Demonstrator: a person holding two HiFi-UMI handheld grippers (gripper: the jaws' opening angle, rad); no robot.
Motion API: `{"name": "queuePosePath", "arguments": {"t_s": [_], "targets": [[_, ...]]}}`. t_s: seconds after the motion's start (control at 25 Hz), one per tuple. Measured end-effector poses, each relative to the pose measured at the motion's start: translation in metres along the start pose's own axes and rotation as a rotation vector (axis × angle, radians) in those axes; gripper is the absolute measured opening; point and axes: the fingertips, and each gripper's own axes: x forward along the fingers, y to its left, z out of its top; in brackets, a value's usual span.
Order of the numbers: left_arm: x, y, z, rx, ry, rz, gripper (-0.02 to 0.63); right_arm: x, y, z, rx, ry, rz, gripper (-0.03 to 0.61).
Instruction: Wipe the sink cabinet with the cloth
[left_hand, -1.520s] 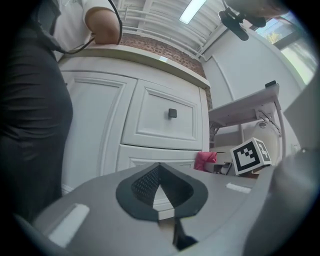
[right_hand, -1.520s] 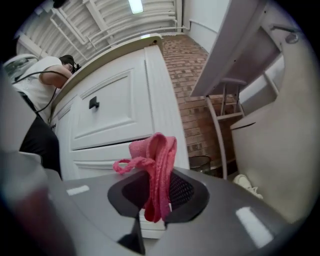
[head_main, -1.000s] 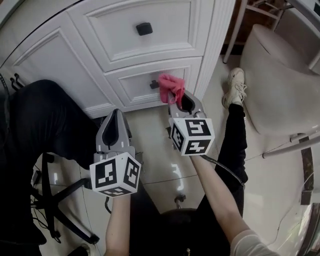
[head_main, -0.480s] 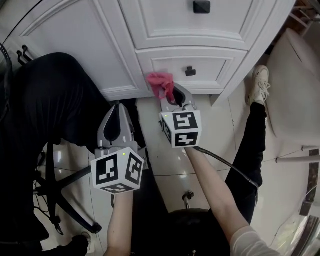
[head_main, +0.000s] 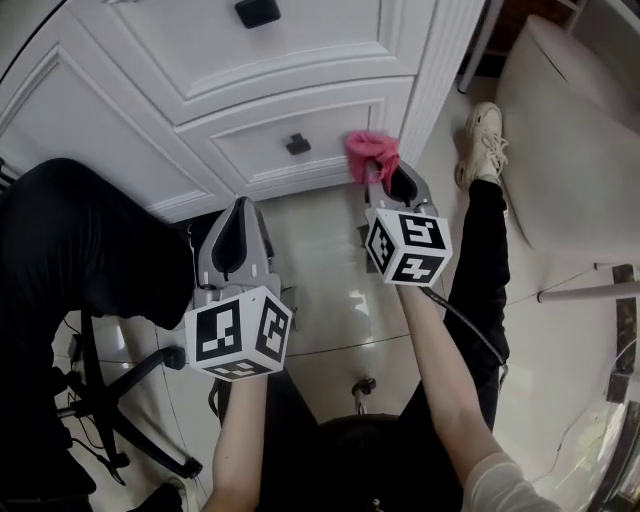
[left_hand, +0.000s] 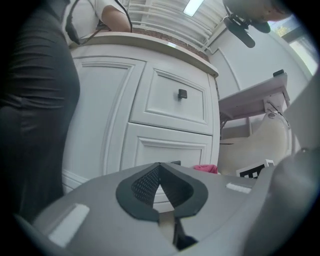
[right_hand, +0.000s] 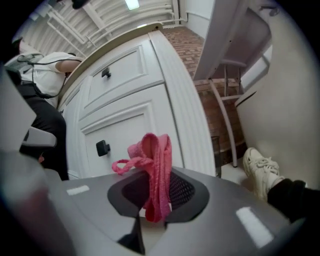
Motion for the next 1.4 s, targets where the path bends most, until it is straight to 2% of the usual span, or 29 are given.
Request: {"name": "queuePosePath", "arguments": {"t_s": [0.12,0.32,0.44,0.56,0.68,0.84,1.08,1.24,1.4], "targets": [[0.009,-0.021,0.000,0.004,-0.005,-0.019,0.015,-0.010,-0.032,0.007,-0.037,0.001,-0.037,0.066],[0.004,-0.053,0.016,0.012,-0.033,-0.059,0.015,-0.032,-0.061,0.028,-0.007,-0.010,-0.094,0.064],[-0.017,-0.057,0.045,0.007,-0.083,-0.060,0.014,-0.060,-0.042,0.065,-0.002,-0.065,-0.082,0.064],[-0.049,-0.050,0.074,-0.028,-0.152,-0.034,0.014,-0.097,-0.002,0.105,0.002,-0.124,-0.036,0.064],[-0.078,-0.049,0.089,-0.044,-0.185,-0.028,0.015,-0.133,0.042,0.129,-0.005,-0.146,0.020,0.064],[-0.113,-0.052,0.108,-0.053,-0.223,-0.038,0.015,-0.168,0.081,0.138,0.007,-0.153,0.065,0.064],[-0.142,-0.041,0.128,-0.062,-0.246,-0.029,0.014,-0.184,0.108,0.146,0.010,-0.148,0.105,0.064],[-0.155,-0.033,0.139,-0.059,-0.263,-0.031,0.014,-0.192,0.118,0.161,-0.023,-0.163,0.110,0.064],[-0.159,-0.036,0.141,-0.061,-0.268,-0.042,0.015,-0.200,0.115,0.166,-0.008,-0.171,0.096,0.064]]}}
